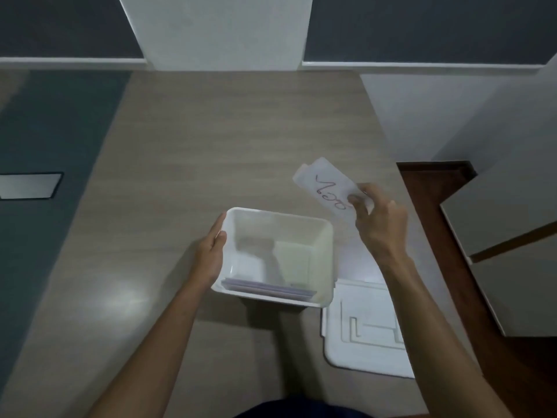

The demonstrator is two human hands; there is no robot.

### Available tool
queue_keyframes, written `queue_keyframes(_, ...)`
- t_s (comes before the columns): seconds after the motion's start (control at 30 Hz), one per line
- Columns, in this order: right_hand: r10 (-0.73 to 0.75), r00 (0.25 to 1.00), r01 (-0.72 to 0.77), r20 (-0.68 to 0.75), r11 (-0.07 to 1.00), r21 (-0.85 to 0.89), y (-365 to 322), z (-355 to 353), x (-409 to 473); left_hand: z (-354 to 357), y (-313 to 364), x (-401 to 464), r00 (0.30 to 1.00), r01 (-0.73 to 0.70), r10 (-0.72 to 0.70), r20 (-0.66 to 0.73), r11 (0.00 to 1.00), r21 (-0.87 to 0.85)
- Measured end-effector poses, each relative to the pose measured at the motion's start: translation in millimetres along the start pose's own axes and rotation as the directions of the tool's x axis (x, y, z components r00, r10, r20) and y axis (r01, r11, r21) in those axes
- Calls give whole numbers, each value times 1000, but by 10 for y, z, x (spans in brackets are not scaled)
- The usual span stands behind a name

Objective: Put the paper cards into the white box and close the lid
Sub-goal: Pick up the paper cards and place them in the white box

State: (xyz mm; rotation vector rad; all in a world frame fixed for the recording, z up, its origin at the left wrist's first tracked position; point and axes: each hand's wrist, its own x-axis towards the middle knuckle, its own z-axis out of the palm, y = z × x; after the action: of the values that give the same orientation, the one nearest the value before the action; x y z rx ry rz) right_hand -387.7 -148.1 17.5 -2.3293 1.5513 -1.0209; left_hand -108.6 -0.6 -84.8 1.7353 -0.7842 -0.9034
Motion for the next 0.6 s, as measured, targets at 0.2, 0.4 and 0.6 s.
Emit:
queue_keyframes(0.2,-244,918,235,312,970,65,-724,152,-304,-23,-1,16,999,32,-32,-6,998,-54)
queue_keyframes(0.4,-125,614,224,779,974,-20,-773,484,-640,12,-8,-20,998,-15,11,-55,997,-74)
queue_keyframes(0.6,-71,428,-20,901,996,88,-678,512,-874,22,-58,-29,996,-9,10,-85,1000,11)
